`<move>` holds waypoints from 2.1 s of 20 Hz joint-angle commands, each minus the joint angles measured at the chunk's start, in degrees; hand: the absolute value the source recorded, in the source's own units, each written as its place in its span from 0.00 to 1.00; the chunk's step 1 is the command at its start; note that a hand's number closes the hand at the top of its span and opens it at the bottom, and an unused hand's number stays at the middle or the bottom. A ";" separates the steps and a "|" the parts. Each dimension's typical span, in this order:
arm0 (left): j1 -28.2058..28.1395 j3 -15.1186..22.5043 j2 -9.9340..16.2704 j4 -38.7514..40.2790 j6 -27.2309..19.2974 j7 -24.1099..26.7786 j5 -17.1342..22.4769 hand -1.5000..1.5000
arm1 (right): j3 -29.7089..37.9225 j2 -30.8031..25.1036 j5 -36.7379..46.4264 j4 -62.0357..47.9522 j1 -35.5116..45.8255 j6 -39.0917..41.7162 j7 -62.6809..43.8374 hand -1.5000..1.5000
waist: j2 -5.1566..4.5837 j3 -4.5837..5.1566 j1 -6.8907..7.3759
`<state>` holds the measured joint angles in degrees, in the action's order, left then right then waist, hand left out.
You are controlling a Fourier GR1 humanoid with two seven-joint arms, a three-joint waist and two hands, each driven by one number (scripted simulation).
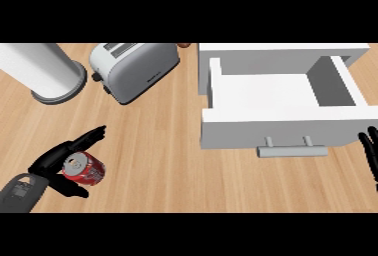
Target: Pick up the can, place it into the drawer and close the drawer
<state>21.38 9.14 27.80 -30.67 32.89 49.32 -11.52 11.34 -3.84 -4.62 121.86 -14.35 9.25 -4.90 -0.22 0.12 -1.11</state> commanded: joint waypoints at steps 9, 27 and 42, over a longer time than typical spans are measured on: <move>-0.24 4.79 -3.86 2.12 6.56 9.53 -0.89 0.00 | -0.10 1.24 0.46 -0.89 -0.40 0.14 1.61 0.00 | 0.02 -0.03 0.43; -0.63 -5.90 -9.21 -5.19 -3.70 -9.38 18.34 1.00 | 3.44 0.66 -2.62 2.66 -1.74 -0.09 -1.45 0.00 | 0.44 -0.19 1.82; 0.33 -7.30 -21.87 -38.45 -41.29 -37.58 21.37 1.00 | 2.02 1.98 -1.21 4.51 -1.97 -0.47 -2.26 0.00 | 0.67 -0.21 2.03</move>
<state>20.60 -1.09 8.38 -58.61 -2.36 19.49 11.50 13.34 -1.50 -6.20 126.16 -19.12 10.11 -4.68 0.42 -0.10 0.62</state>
